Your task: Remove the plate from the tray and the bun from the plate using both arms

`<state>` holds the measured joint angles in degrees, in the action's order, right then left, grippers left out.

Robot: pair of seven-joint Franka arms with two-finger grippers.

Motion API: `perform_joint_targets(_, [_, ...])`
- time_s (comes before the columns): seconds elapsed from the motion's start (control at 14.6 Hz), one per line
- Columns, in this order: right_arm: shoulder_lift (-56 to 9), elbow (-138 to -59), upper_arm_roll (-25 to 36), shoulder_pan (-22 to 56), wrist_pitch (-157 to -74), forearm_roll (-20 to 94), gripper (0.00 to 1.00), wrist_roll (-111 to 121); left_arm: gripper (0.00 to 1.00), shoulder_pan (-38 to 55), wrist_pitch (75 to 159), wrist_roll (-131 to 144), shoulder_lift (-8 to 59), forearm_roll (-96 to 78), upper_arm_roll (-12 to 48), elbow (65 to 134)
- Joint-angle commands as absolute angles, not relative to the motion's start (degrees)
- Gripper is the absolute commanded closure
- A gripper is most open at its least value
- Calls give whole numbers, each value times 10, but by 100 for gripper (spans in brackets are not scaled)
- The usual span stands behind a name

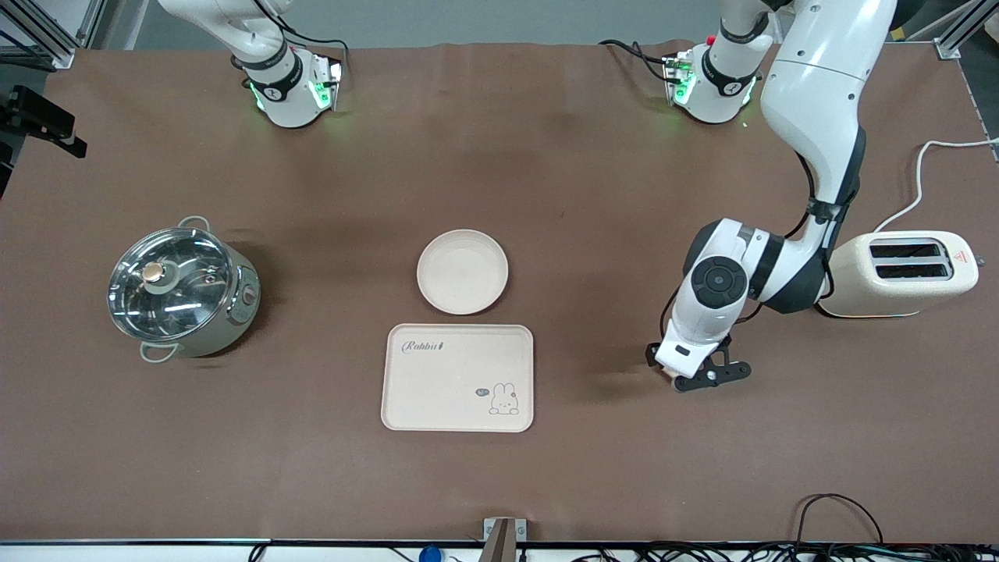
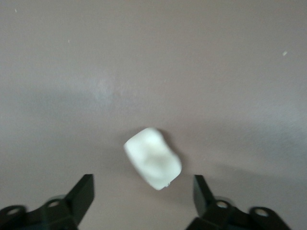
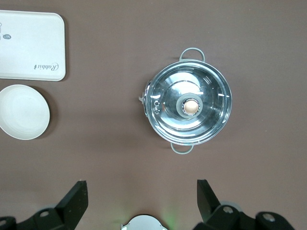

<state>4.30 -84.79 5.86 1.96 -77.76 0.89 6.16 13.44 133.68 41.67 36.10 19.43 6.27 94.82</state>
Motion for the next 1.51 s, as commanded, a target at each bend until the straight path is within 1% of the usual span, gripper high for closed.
perform_joint_targets(0.0, [62,-869,59,18,-787,13,0,62,0,131,1327,410,348,184,68,933])
perform_joint_targets(0.21, [62,-870,59,18,-787,13,0,62,0,129,1318,408,319,189,63,930])
perform_joint_targets(0.34, [62,-870,59,20,-787,13,0,62,0,127,1294,390,303,190,62,909])
perform_joint_targets(0.62, [62,-879,59,19,-792,24,0,62,0,99,1178,259,284,184,67,817])
perform_joint_targets(0.75, [64,-905,59,21,-816,33,0,62,0,76,1170,176,268,178,69,803])
perform_joint_targets(0.89, [64,-905,56,25,-821,33,0,58,0,55,1157,146,230,144,70,804])
perform_joint_targets(1.23, [64,-904,61,18,-832,20,0,59,0,28,1037,63,127,77,67,803])
perform_joint_targets(1.44, [64,-895,64,1,-836,7,0,63,0,-3,958,30,67,15,67,803])
